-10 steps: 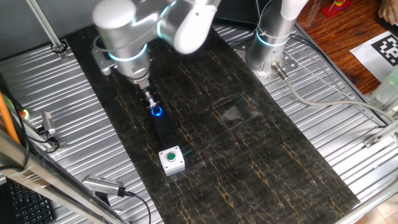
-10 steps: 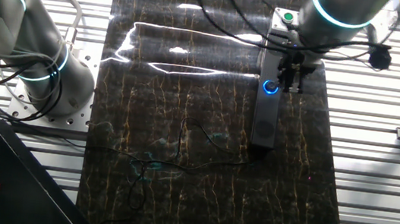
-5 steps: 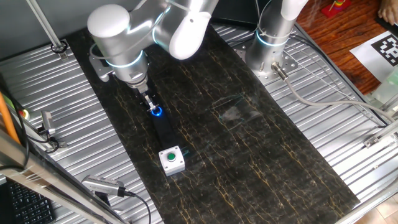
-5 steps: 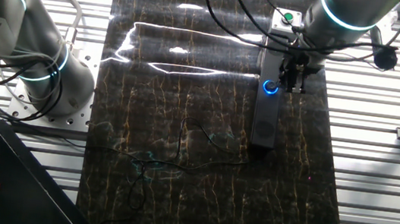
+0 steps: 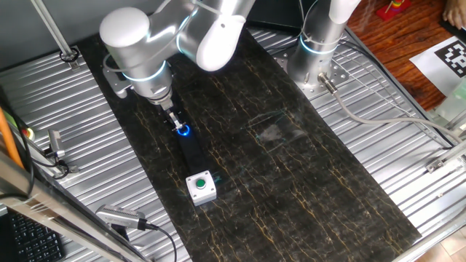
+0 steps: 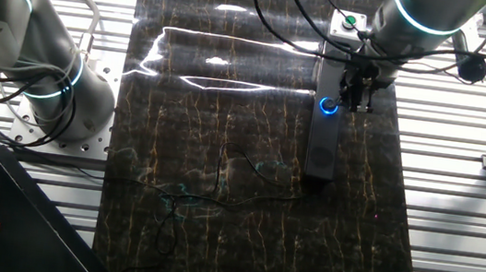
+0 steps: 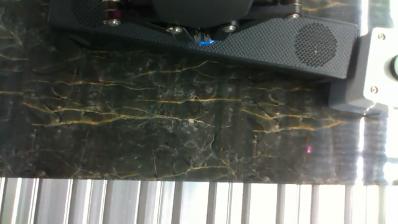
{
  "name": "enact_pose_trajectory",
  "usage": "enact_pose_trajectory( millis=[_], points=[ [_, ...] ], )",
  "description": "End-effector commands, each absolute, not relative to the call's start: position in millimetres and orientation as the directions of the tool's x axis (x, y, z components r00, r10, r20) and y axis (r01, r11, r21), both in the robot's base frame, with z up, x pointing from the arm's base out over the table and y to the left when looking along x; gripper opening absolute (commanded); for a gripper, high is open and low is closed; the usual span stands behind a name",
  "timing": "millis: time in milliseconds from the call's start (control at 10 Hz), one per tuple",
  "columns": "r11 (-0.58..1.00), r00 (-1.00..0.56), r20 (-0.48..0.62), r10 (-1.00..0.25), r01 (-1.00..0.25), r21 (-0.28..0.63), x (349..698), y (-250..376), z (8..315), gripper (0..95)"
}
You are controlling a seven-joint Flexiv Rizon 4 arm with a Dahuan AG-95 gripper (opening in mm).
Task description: Turn the knob to decrease the volume of the speaker
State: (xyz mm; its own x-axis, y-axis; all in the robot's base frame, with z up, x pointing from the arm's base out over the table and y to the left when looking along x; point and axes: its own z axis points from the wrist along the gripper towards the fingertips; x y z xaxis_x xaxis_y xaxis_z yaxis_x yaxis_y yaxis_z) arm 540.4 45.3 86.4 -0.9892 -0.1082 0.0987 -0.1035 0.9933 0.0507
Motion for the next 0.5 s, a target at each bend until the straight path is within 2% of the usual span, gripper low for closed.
enact_pose_trajectory(
  millis=[100,500],
  points=[
    [0.991,-0.987,0.095,-0.128,-0.124,0.052,539.9,46.8,86.2,0.0],
    [0.986,-0.982,0.093,-0.164,-0.160,0.055,539.1,48.9,85.7,0.0]
  ],
)
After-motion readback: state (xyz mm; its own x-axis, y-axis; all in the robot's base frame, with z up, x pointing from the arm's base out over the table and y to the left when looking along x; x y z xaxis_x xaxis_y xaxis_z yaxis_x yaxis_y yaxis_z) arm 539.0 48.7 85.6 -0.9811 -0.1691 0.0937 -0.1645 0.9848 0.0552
